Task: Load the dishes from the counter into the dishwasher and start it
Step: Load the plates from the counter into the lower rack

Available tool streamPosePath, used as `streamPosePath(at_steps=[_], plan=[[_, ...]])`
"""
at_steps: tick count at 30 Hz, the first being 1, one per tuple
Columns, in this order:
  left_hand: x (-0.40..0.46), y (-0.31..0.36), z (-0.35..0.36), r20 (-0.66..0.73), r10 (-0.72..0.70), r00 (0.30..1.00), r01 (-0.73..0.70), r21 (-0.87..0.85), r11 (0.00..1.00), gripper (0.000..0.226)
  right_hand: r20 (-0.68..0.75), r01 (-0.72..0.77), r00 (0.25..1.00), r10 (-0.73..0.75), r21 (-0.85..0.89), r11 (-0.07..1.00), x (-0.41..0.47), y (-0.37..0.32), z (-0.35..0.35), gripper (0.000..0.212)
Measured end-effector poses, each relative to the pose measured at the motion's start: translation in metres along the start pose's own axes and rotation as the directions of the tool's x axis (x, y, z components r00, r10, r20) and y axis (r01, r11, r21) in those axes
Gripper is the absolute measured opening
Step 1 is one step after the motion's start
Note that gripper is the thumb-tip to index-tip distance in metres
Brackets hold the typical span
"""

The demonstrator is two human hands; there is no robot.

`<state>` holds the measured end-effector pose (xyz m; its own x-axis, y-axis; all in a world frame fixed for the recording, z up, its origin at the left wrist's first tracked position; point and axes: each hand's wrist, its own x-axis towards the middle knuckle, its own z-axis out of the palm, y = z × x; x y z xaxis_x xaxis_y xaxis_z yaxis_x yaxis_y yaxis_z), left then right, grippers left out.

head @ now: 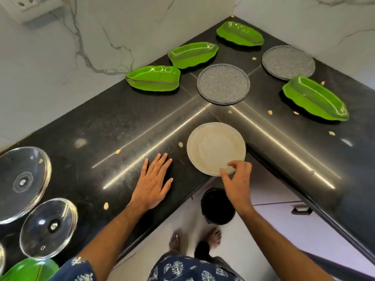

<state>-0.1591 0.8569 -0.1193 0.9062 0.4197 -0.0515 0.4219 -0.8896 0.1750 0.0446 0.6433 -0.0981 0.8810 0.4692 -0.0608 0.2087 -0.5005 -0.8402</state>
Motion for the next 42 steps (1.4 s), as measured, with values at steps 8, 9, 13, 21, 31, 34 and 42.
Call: streamPosePath(at_steps=[8, 9, 13, 21, 31, 34, 42], plan=[[0.000, 0.001, -0.003, -0.006, 0.010, 1.000, -0.010, -0.031, 0.999, 0.062, -0.095, -0.407, 0.802, 0.590, 0.635, 0.656, -0.003, -0.008, 0.014, 0.066], [0.000, 0.001, -0.002, -0.009, 0.007, 1.000, -0.008, -0.029, 1.000, 0.062, 0.041, -0.443, 0.782, 0.622, 0.738, 0.509, -0.004, -0.008, 0.011, 0.062], [0.000, -0.003, 0.002, -0.017, 0.091, 0.996, -0.092, -0.020, 0.996, 0.059, 0.326, -0.541, 0.732, 0.598, 0.812, 0.220, -0.027, -0.005, -0.005, 0.046], [0.019, 0.018, -0.007, 0.119, 0.678, 0.726, -0.683, 0.006, 0.730, 0.057, 0.141, -0.383, 0.734, 0.665, 0.894, 0.233, -0.118, 0.030, -0.033, 0.031], [-0.003, 0.207, 0.011, 0.142, 0.868, 0.475, -0.873, -0.052, 0.486, 0.049, -0.274, -0.242, 0.515, 0.812, 0.862, 0.445, -0.284, 0.085, -0.146, 0.045], [-0.024, 0.284, 0.027, 0.157, 0.932, 0.326, -0.939, -0.059, 0.339, 0.049, -0.319, -0.251, 0.378, 0.869, 0.868, 0.428, -0.350, 0.119, -0.183, 0.039], [-0.141, 0.524, 0.094, 0.184, 0.981, -0.066, -0.989, -0.139, -0.040, 0.042, -0.304, -0.197, 0.127, 0.944, 0.925, 0.324, -0.540, 0.252, -0.269, 0.033]])
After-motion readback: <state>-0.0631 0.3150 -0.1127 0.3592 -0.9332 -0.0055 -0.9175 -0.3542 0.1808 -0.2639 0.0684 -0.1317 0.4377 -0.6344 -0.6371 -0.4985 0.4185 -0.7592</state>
